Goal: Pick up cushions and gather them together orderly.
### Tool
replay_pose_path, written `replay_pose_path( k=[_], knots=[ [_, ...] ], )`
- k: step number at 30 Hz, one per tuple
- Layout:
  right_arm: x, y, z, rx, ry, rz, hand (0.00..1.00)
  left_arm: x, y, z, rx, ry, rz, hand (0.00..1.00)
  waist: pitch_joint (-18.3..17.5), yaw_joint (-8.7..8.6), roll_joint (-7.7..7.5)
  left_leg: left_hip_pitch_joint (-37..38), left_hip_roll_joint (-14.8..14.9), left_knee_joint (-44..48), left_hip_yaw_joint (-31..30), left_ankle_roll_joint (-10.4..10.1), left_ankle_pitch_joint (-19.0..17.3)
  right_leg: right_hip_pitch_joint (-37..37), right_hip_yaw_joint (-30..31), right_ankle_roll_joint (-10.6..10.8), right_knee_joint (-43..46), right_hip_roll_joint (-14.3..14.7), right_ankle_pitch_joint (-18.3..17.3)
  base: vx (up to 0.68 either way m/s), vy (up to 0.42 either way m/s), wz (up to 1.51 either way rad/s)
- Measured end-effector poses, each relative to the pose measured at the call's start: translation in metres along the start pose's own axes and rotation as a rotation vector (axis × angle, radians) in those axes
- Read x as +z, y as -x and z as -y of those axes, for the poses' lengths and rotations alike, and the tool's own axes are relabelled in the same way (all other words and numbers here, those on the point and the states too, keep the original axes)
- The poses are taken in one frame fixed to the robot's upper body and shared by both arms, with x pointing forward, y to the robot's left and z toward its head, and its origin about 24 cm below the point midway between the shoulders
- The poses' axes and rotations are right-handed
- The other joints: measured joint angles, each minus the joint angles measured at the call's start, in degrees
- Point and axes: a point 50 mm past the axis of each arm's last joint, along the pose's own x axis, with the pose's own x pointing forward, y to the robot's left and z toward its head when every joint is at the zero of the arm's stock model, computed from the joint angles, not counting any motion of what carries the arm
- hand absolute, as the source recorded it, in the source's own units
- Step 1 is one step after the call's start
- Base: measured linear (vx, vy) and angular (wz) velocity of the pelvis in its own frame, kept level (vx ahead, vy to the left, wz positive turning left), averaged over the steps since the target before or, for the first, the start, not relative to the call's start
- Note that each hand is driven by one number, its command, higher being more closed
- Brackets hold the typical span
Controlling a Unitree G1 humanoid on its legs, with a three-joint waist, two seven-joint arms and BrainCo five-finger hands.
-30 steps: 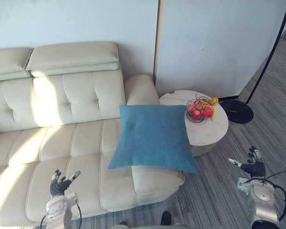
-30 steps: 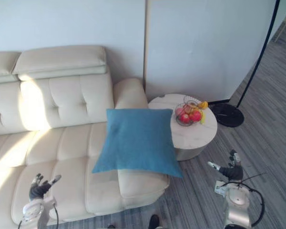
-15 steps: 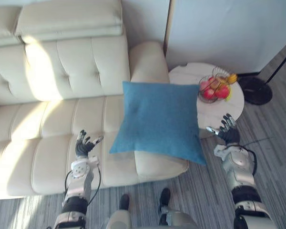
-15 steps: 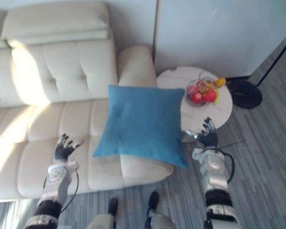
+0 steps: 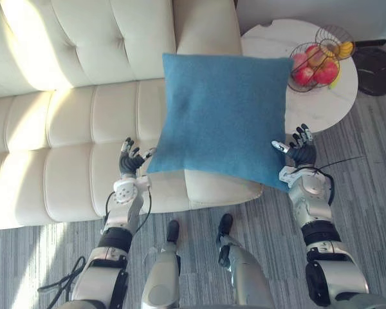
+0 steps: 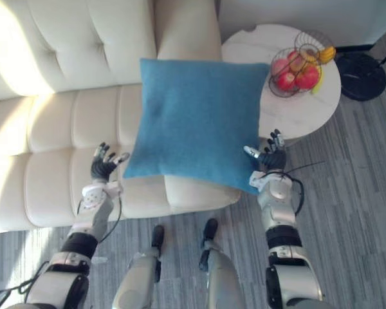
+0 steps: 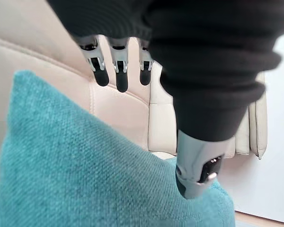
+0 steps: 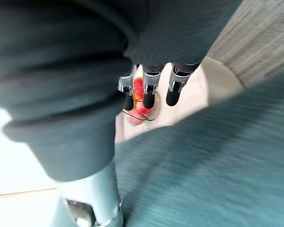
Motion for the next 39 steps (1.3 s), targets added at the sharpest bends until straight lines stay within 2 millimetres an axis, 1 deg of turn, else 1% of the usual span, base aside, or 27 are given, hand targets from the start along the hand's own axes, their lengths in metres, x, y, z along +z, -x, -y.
replay_pose_path(
  k=[1, 2, 3, 4, 6, 10, 11, 14, 16, 19, 20, 22, 24, 28, 30, 31, 32, 35, 38, 39],
  knots=[
    [0.003, -0.001, -0.005, 0.015, -0.004, 0.008, 0.00, 0.004, -0.003, 0.009, -0.028, 0.001, 0.007, 0.00, 0.2, -0.02, -0.04, -1.1, 0.1, 0.5, 0.2, 0.0, 0.0, -0.8, 0.0, -0.1, 0.2, 0.0, 0.0, -0.05, -0.014, -0.04],
    [0.004, -0.002, -0.007, 0.019, -0.014, 0.011, 0.00, 0.006, -0.004, 0.012, -0.038, 0.002, 0.014, 0.00, 0.4, -0.03, -0.05, -1.2, 0.1, 0.7, 0.2, 0.0, 0.0, -0.9, 0.0, -0.1, 0.2, 0.0, 0.1, -0.04, -0.017, 0.02],
    [0.006, -0.003, -0.012, 0.032, -0.027, 0.018, 0.00, 0.013, -0.007, 0.023, -0.068, 0.008, 0.032, 0.00, 0.9, 0.00, 0.01, -1.8, 0.3, 0.7, 0.6, 0.0, 0.0, -1.4, -0.2, -0.1, 0.2, 0.0, 0.1, 0.00, 0.000, 0.00],
    [0.007, -0.003, -0.015, 0.036, -0.031, 0.022, 0.00, 0.016, -0.008, 0.028, -0.081, 0.008, 0.039, 0.00, 0.9, -0.02, 0.01, -2.1, 0.4, 0.7, 0.9, 0.0, 0.0, -1.8, -0.2, -0.2, 0.2, 0.0, 0.1, 0.00, 0.000, 0.00],
    [0.010, -0.005, -0.022, 0.050, -0.045, 0.031, 0.00, 0.024, -0.012, 0.043, -0.124, -0.002, 0.059, 0.00, 1.0, -0.05, 0.00, -3.7, 0.7, 1.2, 1.6, -0.2, 0.2, -3.4, -0.1, -0.6, 0.3, 0.0, 0.5, 0.00, 0.000, 0.00],
    [0.013, -0.006, -0.031, 0.063, -0.053, 0.037, 0.00, 0.032, -0.017, 0.057, -0.164, -0.063, 0.076, 0.00, 1.1, -0.18, 0.06, -5.0, 0.9, 1.9, 2.1, -0.2, 0.2, -4.5, 0.1, -0.7, 0.4, 0.1, 0.7, 0.01, -0.002, -0.02],
    [0.016, -0.008, -0.032, 0.064, -0.060, 0.044, 1.00, 0.036, -0.019, 0.059, -0.172, -0.074, 0.088, 1.00, 1.1, -0.18, 0.11, -5.5, 0.9, 2.1, 2.2, -0.2, 0.2, -4.8, 0.1, -0.7, 0.3, 0.1, 0.8, 0.04, 0.000, -0.04],
    [0.024, -0.011, -0.038, 0.076, -0.072, 0.067, 1.00, 0.049, -0.024, 0.070, -0.193, -0.090, 0.120, 1.00, 2.2, -0.16, -0.22, -6.1, 1.1, 2.5, 2.7, -0.3, 0.1, -5.2, 0.2, -0.7, 0.0, 0.3, 1.1, 0.00, 0.000, 0.00],
    [0.035, -0.016, -0.042, 0.075, -0.109, 0.101, 1.00, 0.062, -0.027, 0.077, -0.195, -0.088, 0.158, 1.00, 2.2, -0.18, -0.21, -7.9, 1.6, 2.8, 4.3, -0.3, 0.1, -6.5, 0.3, -0.8, -0.8, 0.4, 1.9, 0.00, -0.002, -0.02],
    [0.043, -0.018, -0.043, 0.070, -0.155, 0.126, 1.00, 0.074, -0.029, 0.081, -0.185, -0.084, 0.190, 1.00, 2.3, -0.25, -0.23, -9.0, 1.9, 4.0, 5.7, -0.3, 0.1, -6.8, 0.7, -0.7, -2.1, 0.6, 3.0, 0.01, 0.007, -0.06],
    [0.043, -0.018, -0.043, 0.070, -0.162, 0.128, 1.00, 0.075, -0.029, 0.082, -0.186, -0.084, 0.195, 1.00, 2.3, -0.25, -0.23, -9.1, 1.9, 4.2, 5.7, -0.2, 0.0, -6.8, 0.7, -0.7, -2.1, 0.6, 3.0, 0.03, 0.015, -0.05],
    [0.050, -0.019, -0.044, 0.073, -0.196, 0.148, 1.00, 0.086, -0.028, 0.087, -0.196, -0.078, 0.238, 1.00, 2.3, -0.24, -0.24, -9.4, 2.0, 4.7, 5.8, -0.1, -0.1, -6.8, 0.8, -0.6, -2.3, 0.6, 3.2, 0.00, 0.000, 0.00],
    [0.052, -0.019, -0.045, 0.078, -0.201, 0.158, 1.00, 0.094, -0.027, 0.091, -0.198, -0.063, 0.268, 1.00, 2.3, -0.24, -0.26, -9.4, 2.0, 4.7, 5.9, -0.1, -0.1, -6.7, 0.8, -0.6, -2.4, 0.6, 3.3, 0.00, 0.000, 0.00],
    [0.054, -0.015, -0.054, 0.104, -0.238, 0.166, 1.00, 0.110, -0.022, 0.096, -0.203, -0.011, 0.330, 1.00, 2.3, -0.35, -0.28, -8.9, 2.2, 4.7, 6.2, -0.1, -0.1, -6.2, 0.8, -0.6, -2.4, 0.7, 3.3, 0.02, -0.002, -0.02],
    [0.058, -0.011, -0.058, 0.110, -0.255, 0.185, 1.00, 0.116, -0.019, 0.098, -0.203, 0.007, 0.354, 1.00, 2.3, -0.38, -0.30, -7.4, 2.3, 4.5, 6.7, -0.1, -0.1, -4.8, 0.9, -0.6, -2.8, 0.9, 3.3, 0.06, -0.006, -0.03],
    [0.058, -0.005, -0.057, 0.113, -0.268, 0.199, 1.00, 0.118, -0.015, 0.101, -0.206, 0.028, 0.365, 1.00, 2.3, -0.39, -0.29, -5.7, 2.5, 4.3, 7.2, -0.2, -0.2, -2.8, 0.8, -0.6, -3.2, 1.0, 3.2, 0.07, 0.001, 0.00],
    [0.058, -0.003, -0.056, 0.115, -0.273, 0.202, 1.00, 0.119, -0.014, 0.101, -0.206, 0.039, 0.369, 1.00, 2.3, -0.40, -0.27, -5.2, 2.6, 4.2, 7.2, -0.1, -0.3, -2.4, 0.7, -0.6, -3.4, 1.0, 3.1, 0.07, 0.012, 0.02],
    [0.055, 0.013, -0.054, 0.117, -0.324, 0.236, 1.00, 0.121, 0.000, 0.101, -0.234, 0.088, 0.409, 1.00, 2.3, -0.68, -0.26, -2.7, 2.5, 3.4, 7.2, 0.0, -0.6, 0.3, 0.4, -0.2, -4.1, 1.1, 2.8, 0.05, 0.027, 0.03],
    [0.045, 0.031, -0.050, 0.110, -0.365, 0.240, 1.00, 0.113, 0.016, 0.097, -0.248, 0.139, 0.426, 1.00, 2.2, -0.83, -0.25, 0.8, 2.5, 2.2, 7.1, 0.1, -0.7, 3.4, 0.0, 0.0, -4.2, 1.0, 2.1, 0.06, 0.032, 0.06],
    [0.038, 0.041, -0.048, 0.104, -0.380, 0.231, 1.00, 0.104, 0.025, 0.094, -0.244, 0.168, 0.414, 1.00, 1.9, -0.79, -0.14, 2.8, 2.4, 1.3, 7.0, 0.1, -0.7, 5.2, -0.3, 0.0, -4.1, 1.0, 1.4, 0.07, 0.027, 0.09]
  ],
)
